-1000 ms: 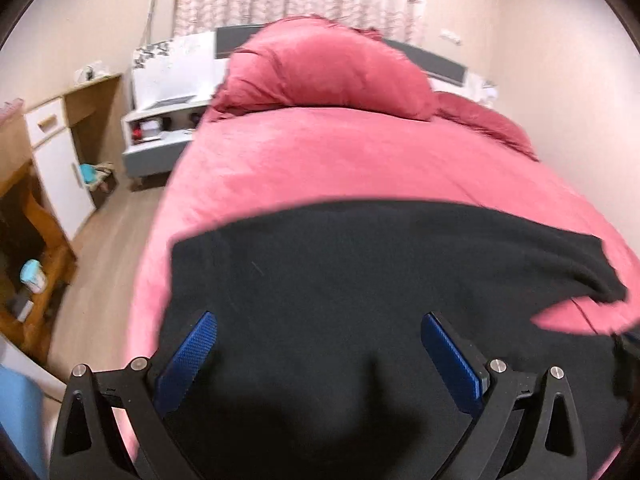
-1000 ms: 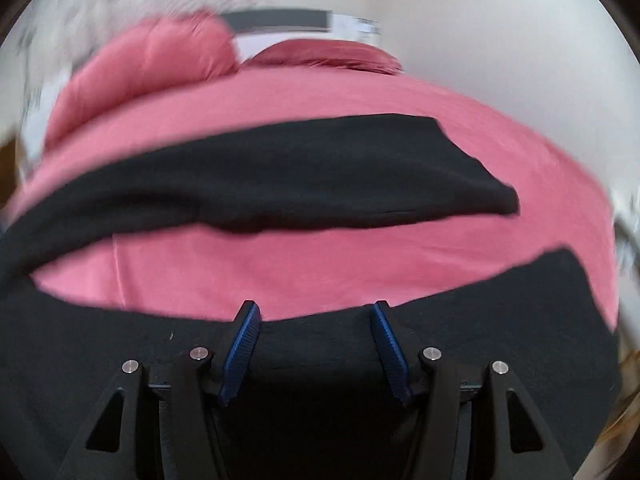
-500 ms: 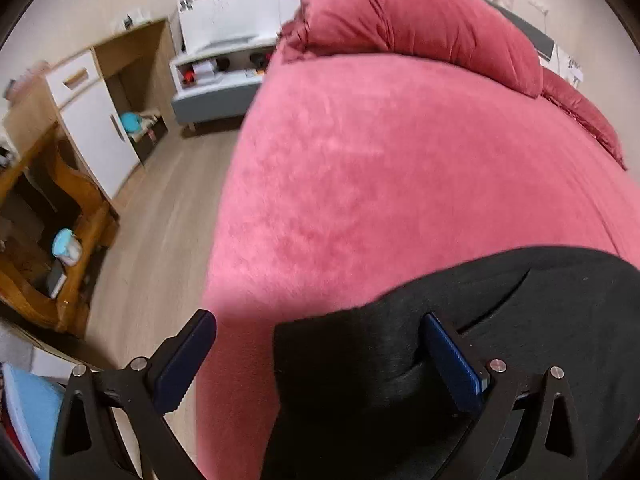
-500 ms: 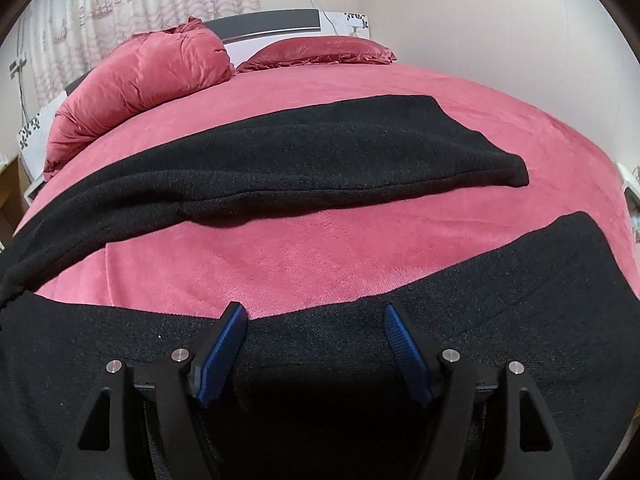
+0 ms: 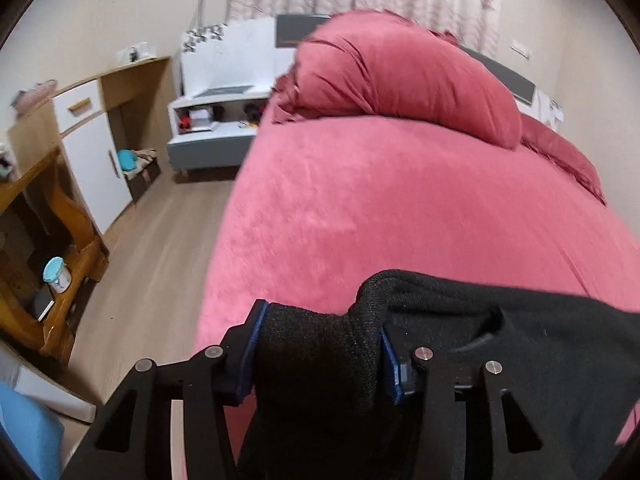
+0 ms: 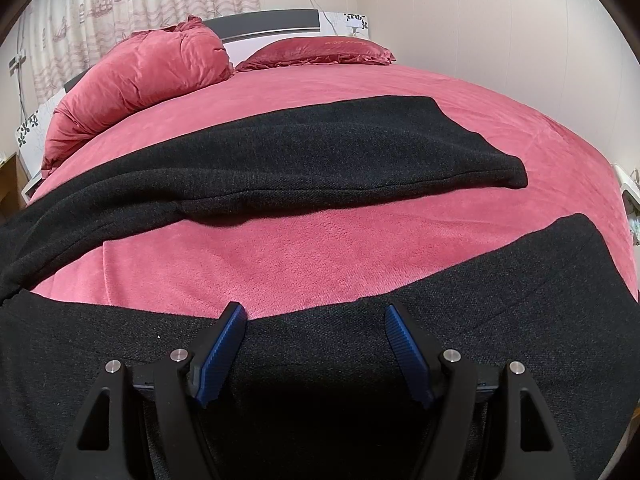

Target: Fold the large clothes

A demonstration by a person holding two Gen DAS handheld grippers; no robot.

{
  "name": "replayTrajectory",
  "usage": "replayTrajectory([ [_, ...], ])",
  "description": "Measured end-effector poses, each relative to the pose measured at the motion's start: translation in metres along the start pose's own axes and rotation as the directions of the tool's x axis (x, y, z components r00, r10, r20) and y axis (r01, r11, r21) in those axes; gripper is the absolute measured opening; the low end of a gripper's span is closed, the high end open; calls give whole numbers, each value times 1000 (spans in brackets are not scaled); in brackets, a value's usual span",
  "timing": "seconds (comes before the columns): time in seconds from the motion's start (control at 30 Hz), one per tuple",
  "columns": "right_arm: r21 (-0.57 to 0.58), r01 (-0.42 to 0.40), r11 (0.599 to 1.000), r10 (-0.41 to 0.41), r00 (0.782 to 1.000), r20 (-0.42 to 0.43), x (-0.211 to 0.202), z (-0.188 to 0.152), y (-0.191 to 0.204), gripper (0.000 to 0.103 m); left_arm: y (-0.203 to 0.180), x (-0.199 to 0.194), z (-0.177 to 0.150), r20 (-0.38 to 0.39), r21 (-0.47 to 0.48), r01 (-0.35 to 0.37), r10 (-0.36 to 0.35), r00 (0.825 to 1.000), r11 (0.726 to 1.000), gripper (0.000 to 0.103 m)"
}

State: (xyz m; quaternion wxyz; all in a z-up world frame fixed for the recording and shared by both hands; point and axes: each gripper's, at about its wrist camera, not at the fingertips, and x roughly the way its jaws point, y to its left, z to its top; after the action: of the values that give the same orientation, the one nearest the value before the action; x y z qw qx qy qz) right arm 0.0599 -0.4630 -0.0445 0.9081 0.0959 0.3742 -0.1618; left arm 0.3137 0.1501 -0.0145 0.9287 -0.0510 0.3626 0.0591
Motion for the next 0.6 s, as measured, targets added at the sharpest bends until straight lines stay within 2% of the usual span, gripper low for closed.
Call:
replayTrajectory([
  [0.07,0,0,1000,0,1000,0,0,0,0,73,1,14,0,-25,12,-44,44,999,999,50],
  [0.13,-1,1,1000,-1,1000,0,0,0,0,73,-5,42,-14,-102,89,-105,114,988,990,51],
  [0.27,3,-2,1000,2,1000,-1,0,0,0,73,-22,43,-28,-19,175,-185,191,981,967,57],
  [0.33,6,-3,1000,3,1000,-9,0,1,1,74,-20,44,-30,-17,169,-186,192,981,968,60],
  [0.5,-41,-18,999,14,996,-90,-5,25,4,73,-2,47,-32,-45,80,-119,123,991,990,65],
  [0.6,-88,-25,996,24,1000,-16,-17,60,0,73,-8,48,-35,-35,92,-136,139,990,987,65],
])
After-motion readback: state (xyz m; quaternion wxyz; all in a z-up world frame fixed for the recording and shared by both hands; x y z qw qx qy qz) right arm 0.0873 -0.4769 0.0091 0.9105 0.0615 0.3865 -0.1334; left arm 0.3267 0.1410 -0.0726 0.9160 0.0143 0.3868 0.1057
